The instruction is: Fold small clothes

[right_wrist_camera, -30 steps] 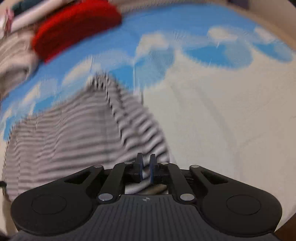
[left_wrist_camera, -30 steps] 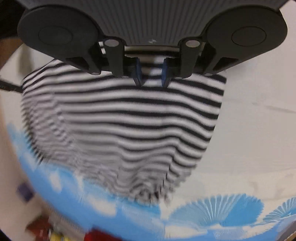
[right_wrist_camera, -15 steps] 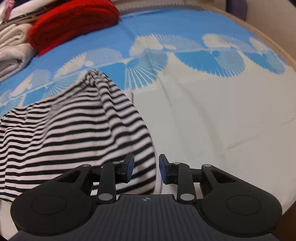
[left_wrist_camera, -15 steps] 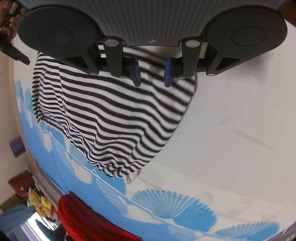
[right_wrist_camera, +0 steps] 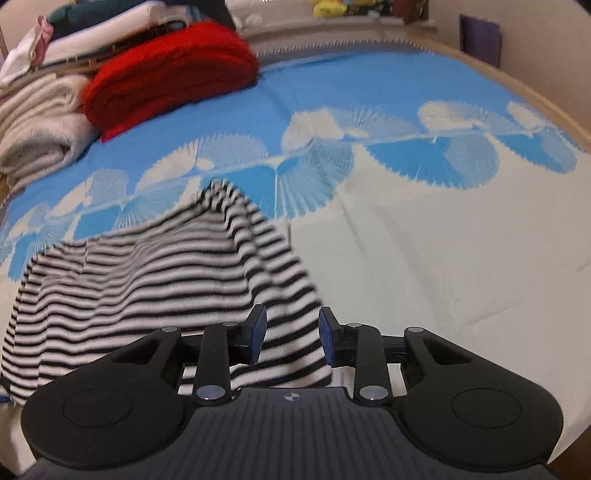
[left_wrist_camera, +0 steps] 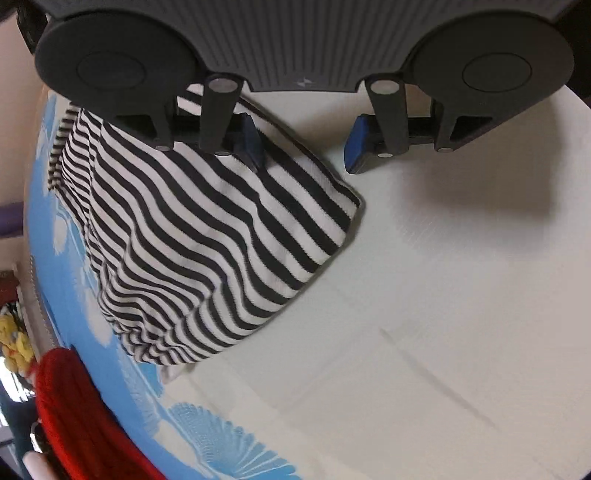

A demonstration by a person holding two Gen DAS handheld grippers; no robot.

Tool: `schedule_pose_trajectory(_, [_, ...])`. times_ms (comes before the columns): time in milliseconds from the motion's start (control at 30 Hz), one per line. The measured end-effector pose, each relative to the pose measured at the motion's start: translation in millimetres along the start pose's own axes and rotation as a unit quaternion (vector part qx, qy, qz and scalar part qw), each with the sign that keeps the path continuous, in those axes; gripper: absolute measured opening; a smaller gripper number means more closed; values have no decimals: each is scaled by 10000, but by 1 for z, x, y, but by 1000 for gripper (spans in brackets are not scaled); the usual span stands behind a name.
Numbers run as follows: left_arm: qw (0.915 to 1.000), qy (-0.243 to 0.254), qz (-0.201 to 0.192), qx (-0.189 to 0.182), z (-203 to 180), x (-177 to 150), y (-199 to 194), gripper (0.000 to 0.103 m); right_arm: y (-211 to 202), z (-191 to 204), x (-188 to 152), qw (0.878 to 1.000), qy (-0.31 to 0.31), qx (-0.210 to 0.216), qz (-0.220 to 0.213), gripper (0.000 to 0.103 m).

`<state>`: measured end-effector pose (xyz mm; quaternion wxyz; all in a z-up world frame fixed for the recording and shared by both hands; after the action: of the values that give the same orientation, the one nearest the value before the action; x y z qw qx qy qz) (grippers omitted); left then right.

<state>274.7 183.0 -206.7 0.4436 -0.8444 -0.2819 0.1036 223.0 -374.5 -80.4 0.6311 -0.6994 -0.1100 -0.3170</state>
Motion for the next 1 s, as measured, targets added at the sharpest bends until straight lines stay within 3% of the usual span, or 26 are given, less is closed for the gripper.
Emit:
schedule_pose_trajectory(167, [9996,-187,-136,-163,-4,10,4,53,-27,-24,14,9991,131,129,-385,37])
schedule_pose_trajectory(300, [9994,-194,-263,-102,-7,17,7,53,-25,-36,2,9995,307,60,-69,40])
schedule_pose_trajectory(533, [9990,-125,-421,70,-11,21,12,50,-27,-26,-8,9987,-180,-407,-258,40])
schedule_pose_trajectory(833, [9987,136,-496,60,-19,25,12,17,-19,-31,-9,9984,-71,-546,-139,40])
schedule_pose_trajectory(1000, [9975,423,-567,20,-24,24,3,10,-18,-31,-8,9983,-10,-565,-124,40])
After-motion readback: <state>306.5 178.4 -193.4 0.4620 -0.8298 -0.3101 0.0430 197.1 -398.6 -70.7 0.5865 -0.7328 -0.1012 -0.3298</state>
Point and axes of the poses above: each gripper's, at about its wrist camera, not at the fingertips, and y roughly the way its jaws point, z to its left, x to its top, the point moved 8 cm from there along y, roughly the way its jaws point, and after that the axes turned 11 degrees about -x, right-handed, at the moved point
